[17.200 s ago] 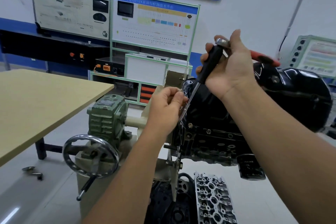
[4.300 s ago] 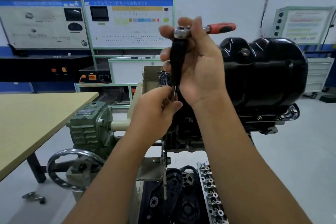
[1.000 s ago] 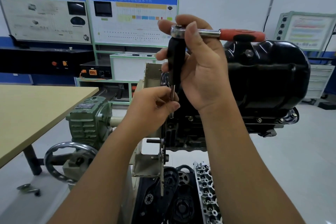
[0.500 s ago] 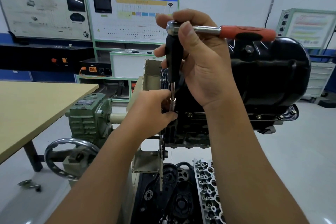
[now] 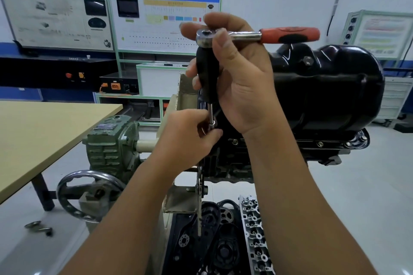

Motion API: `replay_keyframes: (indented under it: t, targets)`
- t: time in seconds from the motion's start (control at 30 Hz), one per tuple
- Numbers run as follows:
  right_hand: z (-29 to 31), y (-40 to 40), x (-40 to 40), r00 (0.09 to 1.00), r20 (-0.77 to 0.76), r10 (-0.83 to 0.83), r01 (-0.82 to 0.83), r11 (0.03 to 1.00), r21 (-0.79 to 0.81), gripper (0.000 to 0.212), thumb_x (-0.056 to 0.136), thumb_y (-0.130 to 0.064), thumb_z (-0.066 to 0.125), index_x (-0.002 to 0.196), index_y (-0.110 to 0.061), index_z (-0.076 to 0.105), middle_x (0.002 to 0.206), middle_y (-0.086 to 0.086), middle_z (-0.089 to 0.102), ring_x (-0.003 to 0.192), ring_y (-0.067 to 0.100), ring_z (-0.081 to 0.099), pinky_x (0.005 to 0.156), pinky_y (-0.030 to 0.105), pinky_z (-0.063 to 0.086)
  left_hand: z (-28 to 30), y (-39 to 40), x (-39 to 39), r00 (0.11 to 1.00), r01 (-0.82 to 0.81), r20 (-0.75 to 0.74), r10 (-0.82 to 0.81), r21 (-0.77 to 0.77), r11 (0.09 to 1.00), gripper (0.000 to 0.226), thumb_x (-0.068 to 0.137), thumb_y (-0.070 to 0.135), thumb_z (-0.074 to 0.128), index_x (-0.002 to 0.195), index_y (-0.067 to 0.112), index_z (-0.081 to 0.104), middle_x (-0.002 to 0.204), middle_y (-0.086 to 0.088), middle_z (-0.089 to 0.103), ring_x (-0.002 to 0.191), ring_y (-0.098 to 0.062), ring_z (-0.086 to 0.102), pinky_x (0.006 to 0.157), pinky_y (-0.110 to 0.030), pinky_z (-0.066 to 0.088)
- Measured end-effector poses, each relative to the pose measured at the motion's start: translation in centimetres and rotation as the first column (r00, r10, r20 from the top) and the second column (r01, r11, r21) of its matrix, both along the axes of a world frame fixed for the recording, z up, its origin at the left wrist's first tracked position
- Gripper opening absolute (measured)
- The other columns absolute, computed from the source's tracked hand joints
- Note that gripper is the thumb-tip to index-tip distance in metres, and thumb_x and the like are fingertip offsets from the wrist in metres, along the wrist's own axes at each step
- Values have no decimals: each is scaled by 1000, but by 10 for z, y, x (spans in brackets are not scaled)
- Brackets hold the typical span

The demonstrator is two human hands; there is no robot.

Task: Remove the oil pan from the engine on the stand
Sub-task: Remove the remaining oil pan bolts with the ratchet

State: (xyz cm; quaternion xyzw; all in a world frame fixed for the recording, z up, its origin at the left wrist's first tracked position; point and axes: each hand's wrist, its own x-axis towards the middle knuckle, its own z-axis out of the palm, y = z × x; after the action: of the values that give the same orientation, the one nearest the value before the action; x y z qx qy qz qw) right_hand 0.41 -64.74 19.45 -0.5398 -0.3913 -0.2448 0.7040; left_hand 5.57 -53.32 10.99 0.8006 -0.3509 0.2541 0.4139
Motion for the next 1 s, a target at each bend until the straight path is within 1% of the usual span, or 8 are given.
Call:
replay_keyframes:
  t: [0.17,0.3,0.4,0.53,0.63,0.7,0.83,1.0]
  targets:
    - [-2,-1,3,985,102,-137,136,991,17,15,98,-4,63,112,-10,59,127,25,67,81,38,70,67,48,54,10,1,-3,986,152,-38,-160,-161,975,8,92,4,72,100,6,73,86,-7,74,79,-24,70,75,-45,57]
    - [-4,3,1,1000,12,-24,23,995,95,13,100,-8,58,113,-9,60,125,19,68,77,33,69,63,38,50,10,-4,-1,997,73,-4,-76,-217,973,14,81,6,84,90,3,74,78,-1,74,70,-14,69,72,-37,58]
    - [-4,4,1,995,-84,48,-35,988,149,16,104,-18,49,112,-10,61,114,15,73,70,28,67,61,36,46,9,-5,-2,999,45,5,-45,-252,967,22,77,12,89,84,0,71,73,-2,71,61,-16,67,64,-34,58]
    - [-3,1,1,998,-9,-59,60,981,183,13,95,-2,65,104,-10,61,115,21,71,83,37,70,67,40,56,9,-7,-4,1000,3,18,2,-260,966,27,77,19,90,74,9,65,66,6,65,56,-9,59,57,-21,50]
    - [-3,2,-1,998,-53,-44,53,980,193,6,98,-11,63,104,-11,62,111,19,73,80,34,71,65,36,54,8,-9,-2,1000,5,17,-1,-270,963,28,77,17,89,74,6,63,64,1,64,55,-11,56,57,-24,49]
    - [-2,2,-2,992,-123,20,8,975,223,12,104,-20,53,106,-12,61,108,16,74,73,28,68,61,34,48,7,-10,-1,1000,19,27,-13,-248,969,30,78,15,88,74,6,60,64,-2,61,59,-16,54,59,-28,47]
    - [2,-1,-5,998,-69,9,9,967,253,10,99,-1,59,99,-10,58,115,25,70,83,33,69,70,37,55,10,-4,2,991,117,-49,-124,-128,985,15,90,9,76,85,18,66,77,0,65,75,-19,59,70,-26,49]
    - [0,1,-7,998,-52,23,-12,980,197,20,95,8,61,102,-9,55,125,32,66,94,37,69,76,37,57,11,-2,3,990,117,-62,-130,-178,977,13,86,0,78,88,12,72,80,3,71,75,-10,65,71,-16,52]
